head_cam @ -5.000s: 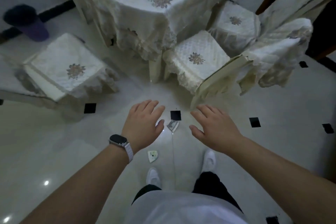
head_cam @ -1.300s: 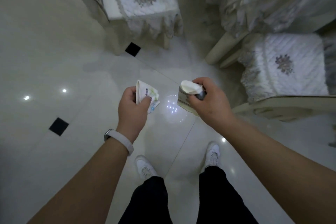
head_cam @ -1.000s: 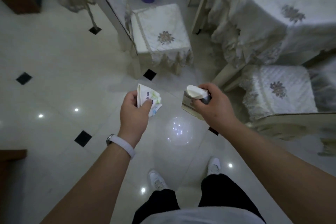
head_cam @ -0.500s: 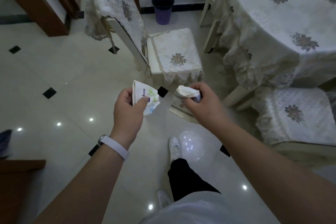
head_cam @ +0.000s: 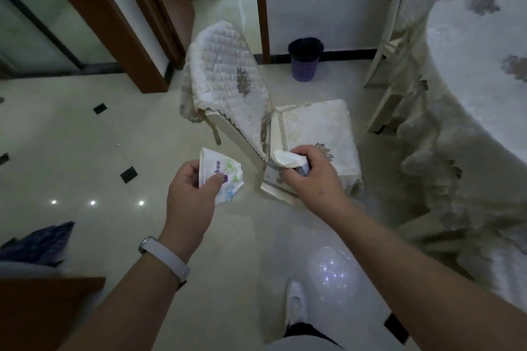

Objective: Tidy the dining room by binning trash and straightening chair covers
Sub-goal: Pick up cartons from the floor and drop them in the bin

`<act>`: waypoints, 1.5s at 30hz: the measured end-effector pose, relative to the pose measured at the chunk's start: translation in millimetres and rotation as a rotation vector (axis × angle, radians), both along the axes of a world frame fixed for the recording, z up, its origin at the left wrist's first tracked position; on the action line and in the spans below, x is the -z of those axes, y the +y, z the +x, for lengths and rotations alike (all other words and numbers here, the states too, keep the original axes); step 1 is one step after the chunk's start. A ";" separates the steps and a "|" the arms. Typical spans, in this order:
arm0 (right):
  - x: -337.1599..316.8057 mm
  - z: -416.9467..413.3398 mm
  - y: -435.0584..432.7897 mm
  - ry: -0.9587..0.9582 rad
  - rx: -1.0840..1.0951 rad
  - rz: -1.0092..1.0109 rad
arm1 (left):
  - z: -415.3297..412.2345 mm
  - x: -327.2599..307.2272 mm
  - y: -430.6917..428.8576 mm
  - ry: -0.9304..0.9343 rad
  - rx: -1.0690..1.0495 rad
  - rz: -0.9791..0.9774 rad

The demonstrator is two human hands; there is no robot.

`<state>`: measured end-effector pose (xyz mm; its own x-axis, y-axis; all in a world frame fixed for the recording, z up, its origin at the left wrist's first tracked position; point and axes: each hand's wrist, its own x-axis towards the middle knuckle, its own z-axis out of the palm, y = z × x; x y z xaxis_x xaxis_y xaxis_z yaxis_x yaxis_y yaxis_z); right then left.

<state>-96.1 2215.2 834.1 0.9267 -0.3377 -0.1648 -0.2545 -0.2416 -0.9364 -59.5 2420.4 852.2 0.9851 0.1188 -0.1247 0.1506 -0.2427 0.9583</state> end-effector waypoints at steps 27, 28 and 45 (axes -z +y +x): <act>-32.6 263.7 146.3 0.010 0.029 -0.065 | 281.8 -0.7 154.3 -0.015 0.000 -0.145; -34.5 275.1 156.4 0.008 0.040 -0.077 | 294.5 -2.8 165.0 -0.019 0.006 -0.147; -24.2 438.1 219.1 0.013 0.071 -0.023 | 449.3 2.9 227.1 0.051 0.038 -0.175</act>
<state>341.9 2434.2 858.3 0.8981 -0.4064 -0.1681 -0.2839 -0.2438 -0.9274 389.8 2647.5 849.3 0.9803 0.0537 -0.1899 0.1937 -0.0793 0.9779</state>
